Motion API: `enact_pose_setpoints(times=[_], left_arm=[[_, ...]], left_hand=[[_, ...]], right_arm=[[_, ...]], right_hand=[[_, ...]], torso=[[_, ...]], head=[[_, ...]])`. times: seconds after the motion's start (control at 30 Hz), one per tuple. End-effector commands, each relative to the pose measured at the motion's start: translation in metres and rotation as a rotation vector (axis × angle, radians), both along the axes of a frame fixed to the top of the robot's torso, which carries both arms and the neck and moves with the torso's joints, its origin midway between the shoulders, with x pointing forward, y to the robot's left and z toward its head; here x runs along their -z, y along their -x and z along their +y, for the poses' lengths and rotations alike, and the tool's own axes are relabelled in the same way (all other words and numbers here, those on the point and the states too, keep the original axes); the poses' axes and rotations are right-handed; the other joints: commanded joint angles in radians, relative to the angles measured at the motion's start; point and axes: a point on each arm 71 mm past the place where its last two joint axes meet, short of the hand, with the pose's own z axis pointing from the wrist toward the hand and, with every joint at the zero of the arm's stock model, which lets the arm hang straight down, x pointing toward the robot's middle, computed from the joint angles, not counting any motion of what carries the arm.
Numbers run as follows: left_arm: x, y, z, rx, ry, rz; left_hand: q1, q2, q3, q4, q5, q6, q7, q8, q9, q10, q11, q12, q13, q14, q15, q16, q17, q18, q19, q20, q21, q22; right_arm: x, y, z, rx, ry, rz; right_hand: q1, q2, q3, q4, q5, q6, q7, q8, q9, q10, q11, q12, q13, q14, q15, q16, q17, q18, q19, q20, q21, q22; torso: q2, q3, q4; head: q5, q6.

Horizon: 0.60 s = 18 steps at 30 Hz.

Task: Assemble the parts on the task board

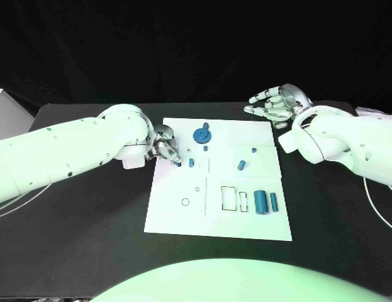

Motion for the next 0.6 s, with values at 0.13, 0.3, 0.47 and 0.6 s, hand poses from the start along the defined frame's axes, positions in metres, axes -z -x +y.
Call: enact_pose_setpoints(times=[0.13, 0.3, 0.47, 0.6], left_arm=[[0.0013, 0.0022, -0.0015, 0.012, -0.019, 0.009], [0.0013, 0.0032, -0.003, 0.015, -0.016, 0.011], [0.0011, 0.0044, -0.0049, 0.016, -0.007, 0.013], [0.0007, 0.0043, -0.0057, 0.011, 0.003, 0.01]], left_hand=[[-0.01, -0.002, 0.195, -0.188, 0.006, 0.019, -0.014, 0.006, 0.0, 0.009, -0.003, 0.005, 0.004, 0.104, -0.009, 0.004, 0.263, -0.011, 0.007, -0.002, 0.003, 0.029], [-0.01, -0.002, 0.195, -0.188, 0.006, 0.019, -0.014, 0.006, 0.0, 0.009, -0.003, 0.005, 0.004, 0.104, -0.009, 0.004, 0.263, -0.011, 0.007, -0.002, 0.003, 0.029], [-0.018, -0.008, 0.195, -0.19, 0.008, 0.022, -0.015, 0.007, -0.001, 0.015, -0.003, 0.011, 0.013, 0.104, -0.009, 0.004, 0.263, -0.011, 0.006, -0.003, 0.003, 0.028], [-0.033, -0.016, 0.188, -0.188, 0.008, 0.029, -0.018, 0.01, -0.004, 0.028, -0.005, 0.021, 0.03, 0.104, -0.01, 0.004, 0.263, -0.011, 0.008, -0.003, 0.004, 0.03]], right_arm=[[0.0002, 0.0003, 0.0019, -0.023, 0.002, -0.003], [0.0004, 0.0003, 0.0019, -0.023, 0.002, -0.003], [0.0005, 0.0003, 0.0019, -0.023, 0.002, -0.003], [0.0006, 0.0003, 0.0017, -0.022, 0.002, -0.003]], right_hand=[[-0.008, 0.001, 0.009, 0.0, 0.004, -0.008, -0.002, 0.004, 0.002, 0.002, -0.005, -0.003, -0.001, 0.064, -0.003, -0.006, 0.123, 0.01, 0.011, -0.003, -0.007, 0.099], [-0.008, 0.001, 0.009, 0.0, 0.004, -0.008, -0.002, 0.004, 0.002, 0.002, -0.005, -0.003, -0.001, 0.064, -0.003, -0.006, 0.123, 0.01, 0.011, -0.003, -0.007, 0.099], [-0.008, 0.001, 0.009, 0.0, 0.004, -0.008, -0.002, 0.004, 0.002, 0.002, -0.005, -0.003, -0.001, 0.064, -0.003, -0.006, 0.123, 0.01, 0.011, -0.003, -0.007, 0.099], [-0.008, 0.001, 0.009, 0.0, 0.004, -0.008, -0.002, 0.004, 0.002, 0.002, -0.005, -0.003, -0.001, 0.064, -0.003, -0.006, 0.123, 0.01, 0.011, -0.003, -0.007, 0.099]], torso=[[-0.001, 0.0008, -0.0006], [-0.001, 0.001, -0.0001], [0.0, 0.0009, -0.0001], [0.0, 0.0012, -0.0005]], head=[[0.0, 0.0], [-0.001, 0.0], [-0.001, 0.0], [-0.003, 0.0]])
